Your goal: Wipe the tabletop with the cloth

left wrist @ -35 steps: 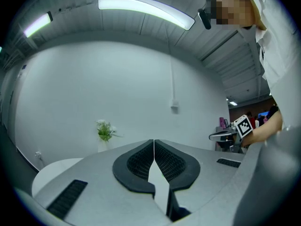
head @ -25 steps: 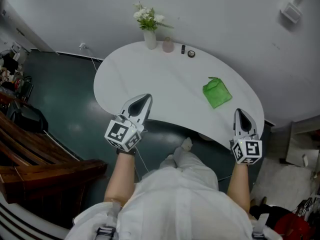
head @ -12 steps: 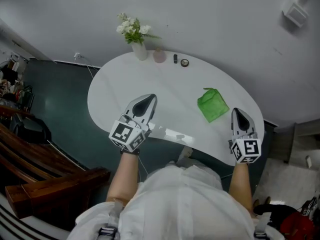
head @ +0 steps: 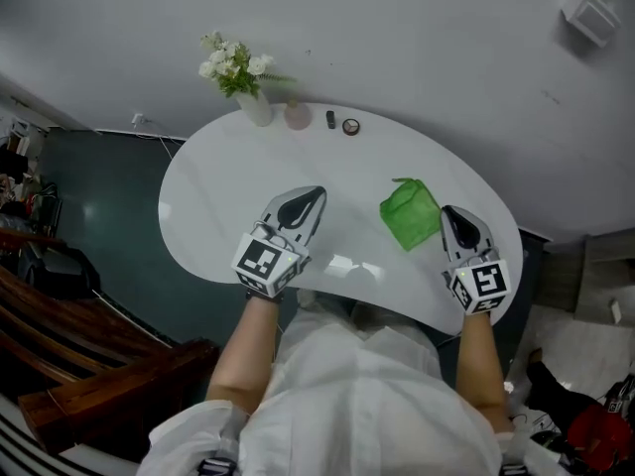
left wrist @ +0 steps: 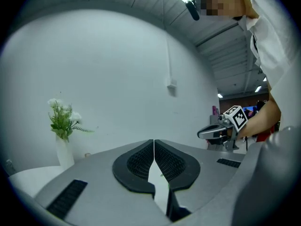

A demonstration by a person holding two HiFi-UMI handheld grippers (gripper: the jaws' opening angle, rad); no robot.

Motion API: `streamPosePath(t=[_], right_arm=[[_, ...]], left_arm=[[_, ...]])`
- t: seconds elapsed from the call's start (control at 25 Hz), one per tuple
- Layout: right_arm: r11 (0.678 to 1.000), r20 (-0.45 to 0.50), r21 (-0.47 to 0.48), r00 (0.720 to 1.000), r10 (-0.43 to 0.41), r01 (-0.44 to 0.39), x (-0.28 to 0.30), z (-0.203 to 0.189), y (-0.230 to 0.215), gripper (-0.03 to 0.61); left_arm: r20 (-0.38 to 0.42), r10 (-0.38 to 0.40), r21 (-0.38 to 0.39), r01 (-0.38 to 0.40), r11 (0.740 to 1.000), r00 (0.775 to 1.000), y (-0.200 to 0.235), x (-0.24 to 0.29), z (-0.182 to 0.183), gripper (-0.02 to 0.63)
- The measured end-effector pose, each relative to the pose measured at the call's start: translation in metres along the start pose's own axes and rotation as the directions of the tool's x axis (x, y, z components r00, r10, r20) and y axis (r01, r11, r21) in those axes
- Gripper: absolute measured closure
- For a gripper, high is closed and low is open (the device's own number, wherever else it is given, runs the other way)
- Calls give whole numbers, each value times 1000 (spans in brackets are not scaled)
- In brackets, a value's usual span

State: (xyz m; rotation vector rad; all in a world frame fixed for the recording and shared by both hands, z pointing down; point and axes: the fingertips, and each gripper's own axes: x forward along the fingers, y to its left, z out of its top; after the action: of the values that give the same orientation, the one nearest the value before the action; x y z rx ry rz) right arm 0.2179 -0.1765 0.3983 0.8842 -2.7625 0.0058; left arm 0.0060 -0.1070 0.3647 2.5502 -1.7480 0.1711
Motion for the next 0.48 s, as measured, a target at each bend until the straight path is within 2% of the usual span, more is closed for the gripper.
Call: streamPosePath(t=[0.2, 0.28, 0.48], right_arm=[[999, -56, 24, 998, 42, -41, 19, -20, 8, 550], [997, -103, 40, 992, 65, -61, 27, -34, 13, 507], [996, -226, 34, 970, 85, -79, 47, -72, 17, 473]], left_arm=[[-34, -43, -7, 42, 999, 999, 11, 22, -10, 595], [-51, -62, -11, 61, 998, 997, 14, 28, -16, 595], [-83, -98, -37, 95, 995, 992, 15, 43, -33, 595]])
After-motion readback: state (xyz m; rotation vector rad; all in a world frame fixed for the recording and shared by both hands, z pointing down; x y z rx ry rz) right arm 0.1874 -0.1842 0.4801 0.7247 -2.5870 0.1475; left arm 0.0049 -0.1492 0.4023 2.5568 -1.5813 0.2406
